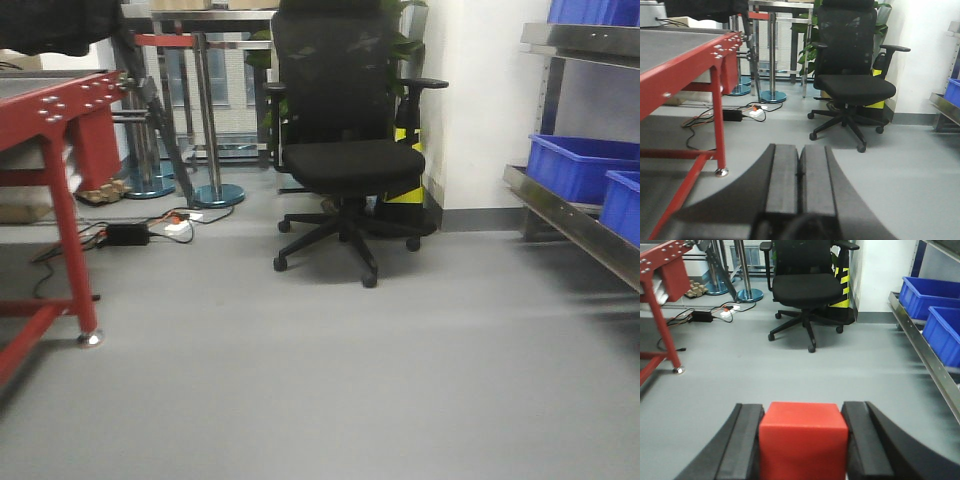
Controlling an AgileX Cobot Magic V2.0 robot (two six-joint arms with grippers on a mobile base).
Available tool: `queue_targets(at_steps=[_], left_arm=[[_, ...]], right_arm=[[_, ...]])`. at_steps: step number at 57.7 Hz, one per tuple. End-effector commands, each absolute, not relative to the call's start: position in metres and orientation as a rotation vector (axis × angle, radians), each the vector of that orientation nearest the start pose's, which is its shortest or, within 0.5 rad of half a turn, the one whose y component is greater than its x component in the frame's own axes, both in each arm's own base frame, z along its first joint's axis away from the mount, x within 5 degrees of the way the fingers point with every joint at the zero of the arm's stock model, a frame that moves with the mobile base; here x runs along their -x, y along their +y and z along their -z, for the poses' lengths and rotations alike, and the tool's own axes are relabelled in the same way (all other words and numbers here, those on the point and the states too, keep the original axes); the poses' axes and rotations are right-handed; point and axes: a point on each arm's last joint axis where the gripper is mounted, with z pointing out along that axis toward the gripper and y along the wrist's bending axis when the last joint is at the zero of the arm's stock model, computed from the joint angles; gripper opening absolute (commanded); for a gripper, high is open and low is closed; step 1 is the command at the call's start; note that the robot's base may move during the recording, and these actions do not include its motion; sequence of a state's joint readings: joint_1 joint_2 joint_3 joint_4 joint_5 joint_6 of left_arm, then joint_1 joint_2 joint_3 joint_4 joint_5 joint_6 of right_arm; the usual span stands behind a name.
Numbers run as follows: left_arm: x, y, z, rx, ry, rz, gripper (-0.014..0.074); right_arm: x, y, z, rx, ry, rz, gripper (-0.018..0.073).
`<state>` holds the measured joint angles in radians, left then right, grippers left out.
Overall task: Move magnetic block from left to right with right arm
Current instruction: 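Drive the base toward the black office chair, cube held in right gripper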
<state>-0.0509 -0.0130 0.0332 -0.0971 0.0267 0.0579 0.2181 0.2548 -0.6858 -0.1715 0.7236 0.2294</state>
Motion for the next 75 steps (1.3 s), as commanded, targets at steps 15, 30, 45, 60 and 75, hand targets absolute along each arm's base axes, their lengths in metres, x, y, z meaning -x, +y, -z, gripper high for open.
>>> queue_targets(at_steps=[15, 30, 45, 60, 75], left_arm=[[-0.0555, -0.0023, -0.2055, 0.004, 1.444, 0.078, -0.0126], [-0.0555, -0.0023, -0.2055, 0.004, 1.444, 0.078, -0.0126], [-0.0555, -0.0023, -0.2055, 0.004, 1.444, 0.078, -0.0126], [-0.0555, -0.0023, -0.2055, 0.004, 1.444, 0.078, -0.0126], [-0.0555, -0.0023, -0.2055, 0.004, 1.444, 0.078, -0.0126]], right_arm=[[-0.0334, -0.0033, -0.3733, 0.035, 1.666, -0.119, 0.0224], [-0.0334, -0.0033, -0.3733, 0.035, 1.666, -0.119, 0.0224], [-0.0334, -0.0033, -0.3734, 0.035, 1.665, -0.119, 0.0224], [-0.0334, -0.0033, -0.3734, 0.035, 1.665, -0.119, 0.0224], [-0.0334, -0.0033, -0.3734, 0.035, 1.665, -0.119, 0.0224]])
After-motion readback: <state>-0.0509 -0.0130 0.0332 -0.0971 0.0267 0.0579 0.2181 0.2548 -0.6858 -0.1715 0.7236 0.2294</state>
